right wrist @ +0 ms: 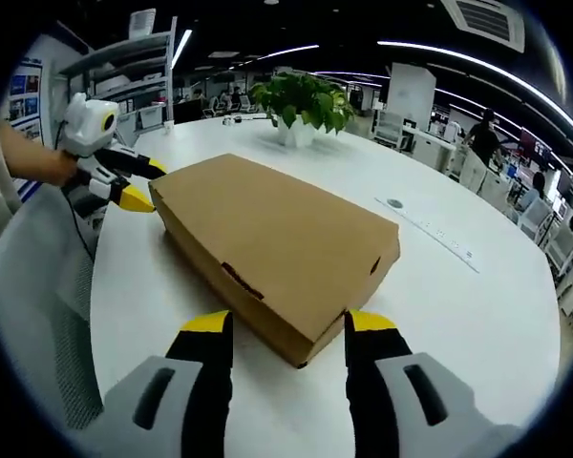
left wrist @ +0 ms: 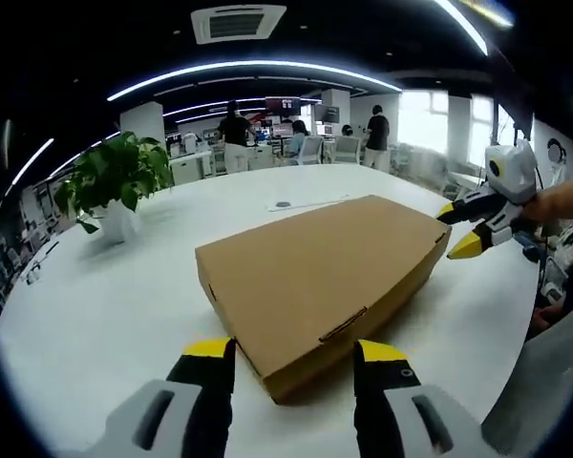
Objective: Operate the shoe box by opening the lid, removing the specified soft item, and placing it in the target area until the item is outside and the box remains undamaged.
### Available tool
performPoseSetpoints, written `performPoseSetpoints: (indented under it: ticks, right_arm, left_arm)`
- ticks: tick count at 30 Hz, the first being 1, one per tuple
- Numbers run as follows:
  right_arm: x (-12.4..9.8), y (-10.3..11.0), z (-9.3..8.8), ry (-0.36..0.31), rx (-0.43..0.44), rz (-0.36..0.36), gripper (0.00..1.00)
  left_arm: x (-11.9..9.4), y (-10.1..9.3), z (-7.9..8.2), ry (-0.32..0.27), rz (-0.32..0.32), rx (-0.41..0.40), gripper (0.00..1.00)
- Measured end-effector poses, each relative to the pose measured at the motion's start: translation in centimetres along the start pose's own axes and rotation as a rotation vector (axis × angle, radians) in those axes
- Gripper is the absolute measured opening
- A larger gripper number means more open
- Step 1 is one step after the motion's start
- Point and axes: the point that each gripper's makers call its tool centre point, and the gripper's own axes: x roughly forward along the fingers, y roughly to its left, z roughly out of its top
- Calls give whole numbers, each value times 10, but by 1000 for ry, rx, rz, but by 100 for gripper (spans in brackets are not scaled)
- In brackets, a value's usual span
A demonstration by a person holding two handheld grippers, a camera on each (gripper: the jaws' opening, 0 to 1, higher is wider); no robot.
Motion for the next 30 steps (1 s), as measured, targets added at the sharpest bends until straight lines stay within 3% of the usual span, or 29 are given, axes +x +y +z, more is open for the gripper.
performPoseSetpoints:
  ticks: [2,13,30]
  right_arm:
    - [1,-4,0,-2,5,-16,37]
    - [3,-3,-1,-2,23,-18,38]
    - [4,5,-1,9,66,-52,36]
  left_arm:
    - [2,2,0,3,8,2,48]
    - [3,1,-1,-1,14,7,48]
    - [1,9,-2,32,-38,36,45]
